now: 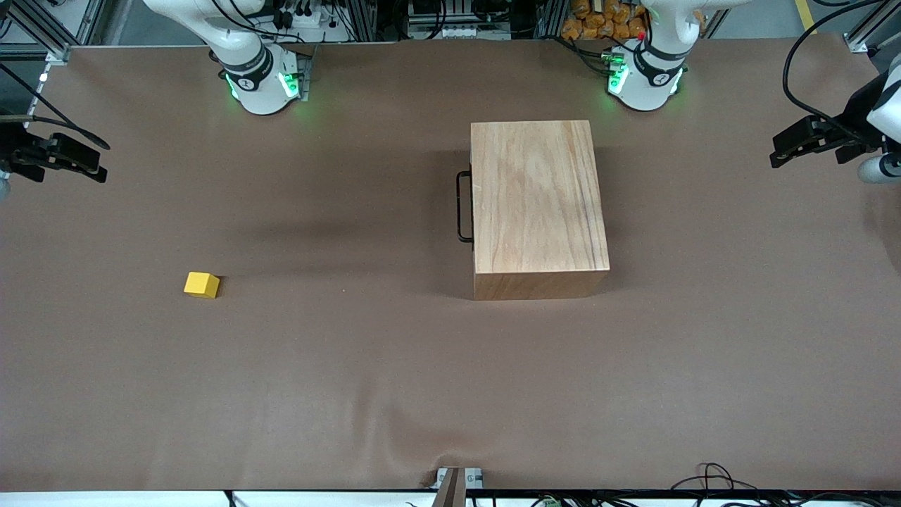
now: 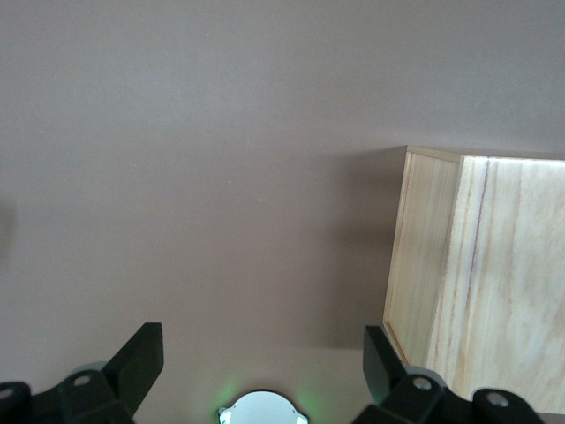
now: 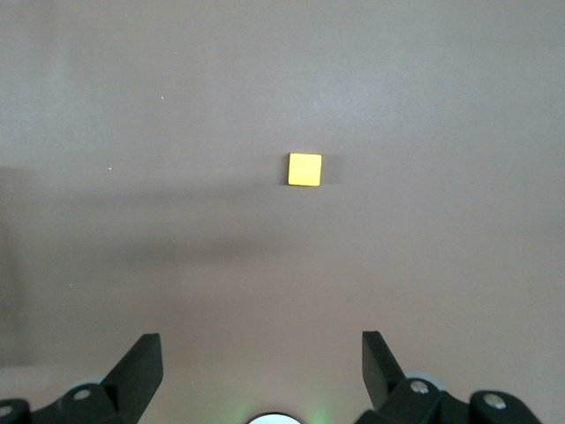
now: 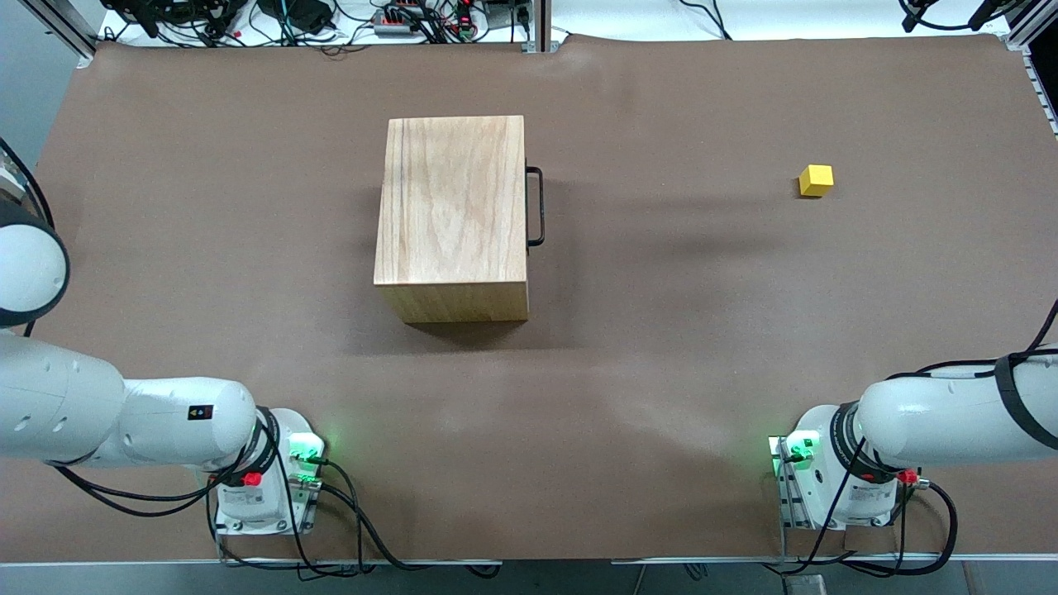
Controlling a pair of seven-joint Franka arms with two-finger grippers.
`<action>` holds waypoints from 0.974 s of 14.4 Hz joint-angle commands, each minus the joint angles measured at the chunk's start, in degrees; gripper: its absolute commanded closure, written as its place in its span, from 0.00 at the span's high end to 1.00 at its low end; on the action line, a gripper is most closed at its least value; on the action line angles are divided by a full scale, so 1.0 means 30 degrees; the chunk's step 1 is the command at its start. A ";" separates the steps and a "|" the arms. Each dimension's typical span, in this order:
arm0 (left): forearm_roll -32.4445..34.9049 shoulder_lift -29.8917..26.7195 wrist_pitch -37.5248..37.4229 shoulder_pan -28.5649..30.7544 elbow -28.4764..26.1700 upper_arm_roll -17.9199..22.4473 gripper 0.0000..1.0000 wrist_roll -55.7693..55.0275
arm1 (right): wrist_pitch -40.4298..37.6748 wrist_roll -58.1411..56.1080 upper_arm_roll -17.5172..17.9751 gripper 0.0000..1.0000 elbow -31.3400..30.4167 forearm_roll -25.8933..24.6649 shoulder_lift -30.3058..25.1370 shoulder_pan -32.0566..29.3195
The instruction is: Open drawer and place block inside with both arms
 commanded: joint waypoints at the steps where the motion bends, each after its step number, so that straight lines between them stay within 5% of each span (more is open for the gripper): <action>1: 0.0317 -0.0224 -0.0227 0.0115 0.0091 -0.0450 1.00 -0.0529 | -0.0108 0.0254 0.0158 1.00 -0.0032 -0.0364 -0.0092 -0.0056; 14: 0.0346 -0.0079 -0.0199 -0.0001 0.0149 -0.0482 1.00 -0.0061 | -0.0137 0.0254 0.0158 1.00 -0.0061 -0.0393 -0.0033 -0.0027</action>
